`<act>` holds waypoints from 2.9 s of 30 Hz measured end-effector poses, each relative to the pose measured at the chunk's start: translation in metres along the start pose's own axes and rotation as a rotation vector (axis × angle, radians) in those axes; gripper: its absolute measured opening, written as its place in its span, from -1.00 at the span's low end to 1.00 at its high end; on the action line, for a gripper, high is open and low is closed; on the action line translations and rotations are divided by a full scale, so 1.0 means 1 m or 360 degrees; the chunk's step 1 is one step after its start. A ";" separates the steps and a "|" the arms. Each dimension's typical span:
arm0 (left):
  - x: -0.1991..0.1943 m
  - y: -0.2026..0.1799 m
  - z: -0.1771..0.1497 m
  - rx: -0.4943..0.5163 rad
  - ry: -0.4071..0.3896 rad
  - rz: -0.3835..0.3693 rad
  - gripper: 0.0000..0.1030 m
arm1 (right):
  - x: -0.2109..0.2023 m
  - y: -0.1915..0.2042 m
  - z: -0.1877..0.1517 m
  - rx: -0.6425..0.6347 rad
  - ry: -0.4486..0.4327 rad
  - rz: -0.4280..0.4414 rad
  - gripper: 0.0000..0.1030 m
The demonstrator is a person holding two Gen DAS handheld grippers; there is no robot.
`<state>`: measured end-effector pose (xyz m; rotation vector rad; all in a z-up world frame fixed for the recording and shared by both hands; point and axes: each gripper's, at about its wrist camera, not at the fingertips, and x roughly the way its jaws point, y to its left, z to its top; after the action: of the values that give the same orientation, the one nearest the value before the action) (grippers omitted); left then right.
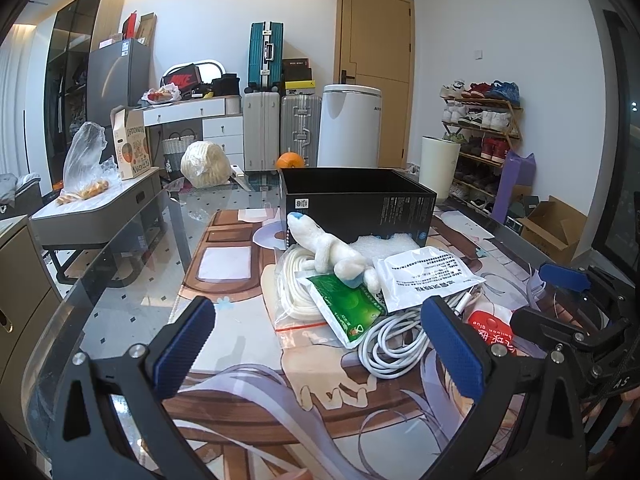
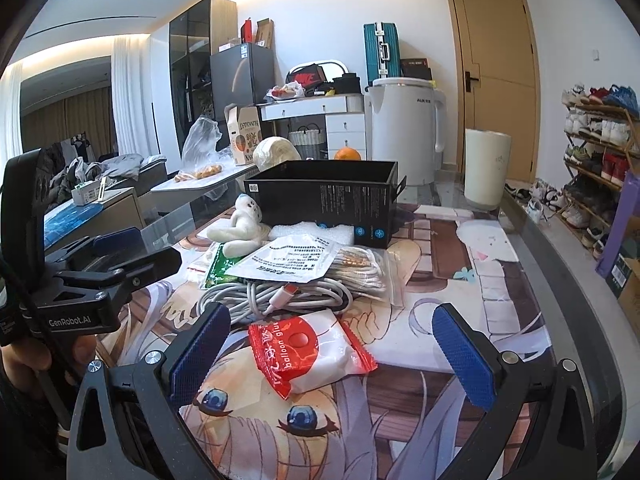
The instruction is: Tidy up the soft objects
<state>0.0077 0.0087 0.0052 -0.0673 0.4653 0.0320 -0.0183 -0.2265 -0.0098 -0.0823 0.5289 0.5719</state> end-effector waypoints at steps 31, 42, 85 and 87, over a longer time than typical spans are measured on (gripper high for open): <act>0.001 -0.001 0.008 0.0021 0.0002 0.0018 1.00 | 0.014 0.003 0.010 -0.0118 0.0097 0.0017 0.99; 0.010 -0.002 0.017 0.0052 0.0023 0.0031 1.00 | 0.027 0.001 0.014 -0.0156 0.0206 0.0031 0.99; 0.033 0.006 0.017 0.0019 0.0144 -0.0022 1.00 | 0.042 0.018 -0.006 -0.0200 0.0460 0.0122 0.00; 0.034 0.005 0.017 0.0030 0.0152 -0.0012 1.00 | 0.042 0.016 -0.005 -0.0197 0.0465 0.0124 -0.01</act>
<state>0.0451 0.0155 0.0052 -0.0518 0.5608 0.0171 0.0006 -0.1935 -0.0345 -0.2667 0.7825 0.6730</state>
